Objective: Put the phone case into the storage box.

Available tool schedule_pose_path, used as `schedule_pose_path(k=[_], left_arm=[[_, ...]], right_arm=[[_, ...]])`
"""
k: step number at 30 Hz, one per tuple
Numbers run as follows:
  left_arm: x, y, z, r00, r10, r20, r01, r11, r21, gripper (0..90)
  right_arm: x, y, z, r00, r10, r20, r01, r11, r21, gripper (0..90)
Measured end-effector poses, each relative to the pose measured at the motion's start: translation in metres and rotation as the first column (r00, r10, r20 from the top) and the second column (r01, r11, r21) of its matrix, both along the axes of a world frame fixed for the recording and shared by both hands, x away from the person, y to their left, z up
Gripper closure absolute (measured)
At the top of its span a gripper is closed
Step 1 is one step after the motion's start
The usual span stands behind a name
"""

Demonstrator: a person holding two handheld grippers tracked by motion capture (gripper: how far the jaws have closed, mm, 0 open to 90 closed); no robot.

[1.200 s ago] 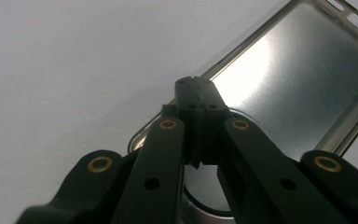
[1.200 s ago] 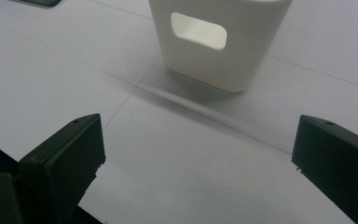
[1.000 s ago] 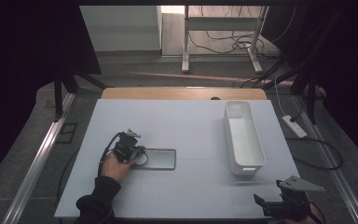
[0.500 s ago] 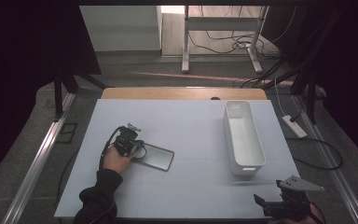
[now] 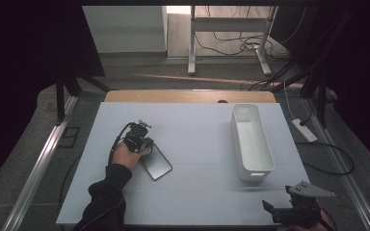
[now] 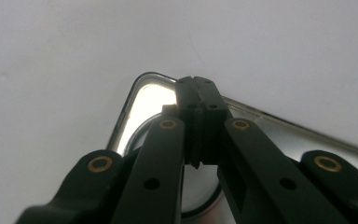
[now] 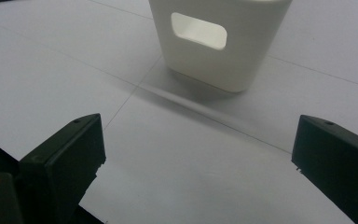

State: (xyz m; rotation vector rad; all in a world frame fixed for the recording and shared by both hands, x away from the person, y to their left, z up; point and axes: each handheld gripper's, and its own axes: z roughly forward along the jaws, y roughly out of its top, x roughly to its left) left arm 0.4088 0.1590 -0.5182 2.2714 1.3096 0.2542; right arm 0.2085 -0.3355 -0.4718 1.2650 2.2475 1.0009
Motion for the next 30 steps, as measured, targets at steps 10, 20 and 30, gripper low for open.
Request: schedule_pose_path(k=[10, 20, 30], left_arm=[[0.005, -0.012, 0.001, 0.9997, -0.024, -0.002, 0.024, 0.9997, -0.004, 88.7], [0.01, -0.021, 0.001, 0.999, -0.043, -0.007, 0.043, 0.999, -0.014, 88.7], [0.015, -0.03, 0.003, 0.9979, -0.064, -0.011, 0.064, 0.9976, -0.026, 88.7]], right_arm=[[0.0, 0.0, 0.0, 1.0, 0.001, -0.004, -0.001, 1.0, 0.002, 2.2], [0.0, 0.0, 0.0, 1.0, 0.001, -0.004, -0.001, 1.0, 0.006, 2.3], [0.0, -0.001, 0.0, 1.0, 0.002, -0.006, -0.002, 1.0, 0.005, 2.3]])
